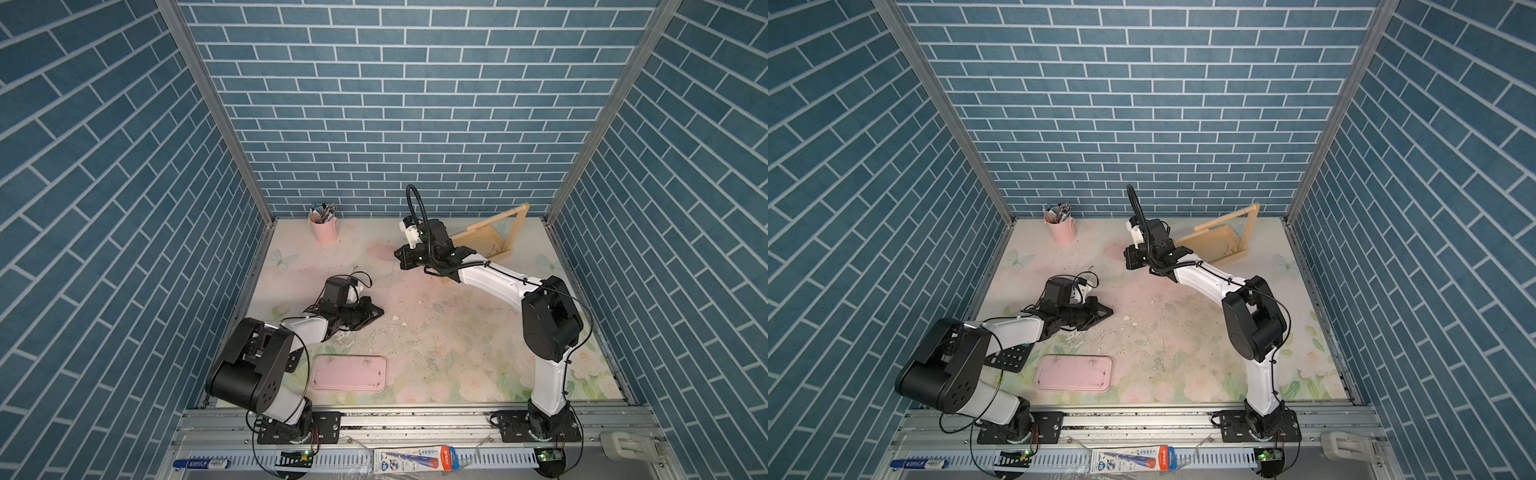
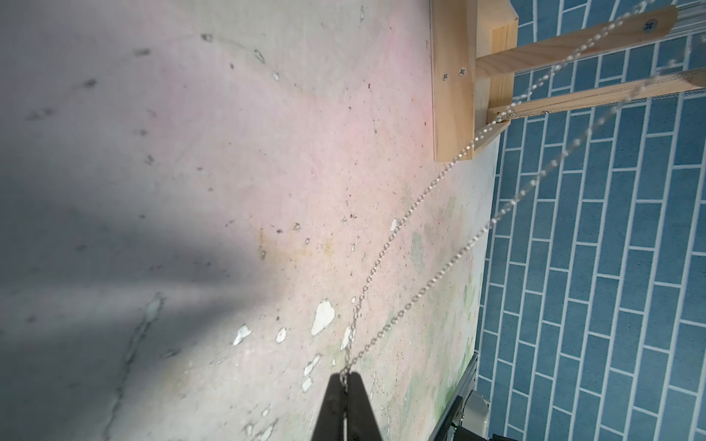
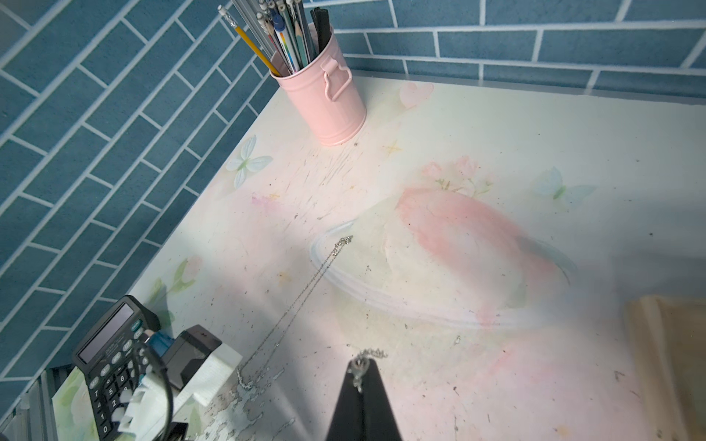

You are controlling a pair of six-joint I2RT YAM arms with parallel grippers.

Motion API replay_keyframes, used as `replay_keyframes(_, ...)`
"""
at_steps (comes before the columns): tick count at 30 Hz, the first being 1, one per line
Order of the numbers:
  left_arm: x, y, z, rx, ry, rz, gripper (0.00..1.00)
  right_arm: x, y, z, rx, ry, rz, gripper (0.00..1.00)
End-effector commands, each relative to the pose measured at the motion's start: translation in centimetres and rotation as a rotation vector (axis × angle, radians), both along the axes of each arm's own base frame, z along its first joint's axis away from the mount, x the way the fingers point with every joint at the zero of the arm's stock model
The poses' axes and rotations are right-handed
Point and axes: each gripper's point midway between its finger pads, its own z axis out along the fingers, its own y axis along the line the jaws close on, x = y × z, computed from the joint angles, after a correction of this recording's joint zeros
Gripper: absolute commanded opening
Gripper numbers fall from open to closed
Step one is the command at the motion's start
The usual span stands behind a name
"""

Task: Take the necklace off the jewelry display stand
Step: Place the necklace at the center of the board.

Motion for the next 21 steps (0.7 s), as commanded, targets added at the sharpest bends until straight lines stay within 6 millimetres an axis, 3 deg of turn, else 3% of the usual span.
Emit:
replay_keyframes(1, -0.5, 1.1, -0.8, 0.027, 0.005, 0.012, 0.00, 0.2, 1.7, 0.0, 0.042, 0.011, 0.016, 0.00)
replay_keyframes(13, -1.2, 3.1, -2.2, 0.062, 0.034, 0.029, 0.00, 0.0, 5.1, -3.2, 0.029, 0.043, 0.072, 0.00)
replay_keyframes(21, -0.4, 4.6, -2.5, 0.090, 0.038, 0.067, 0.00, -0.2, 7.0, -2.9, 0.084, 0.037, 0.115, 0.00)
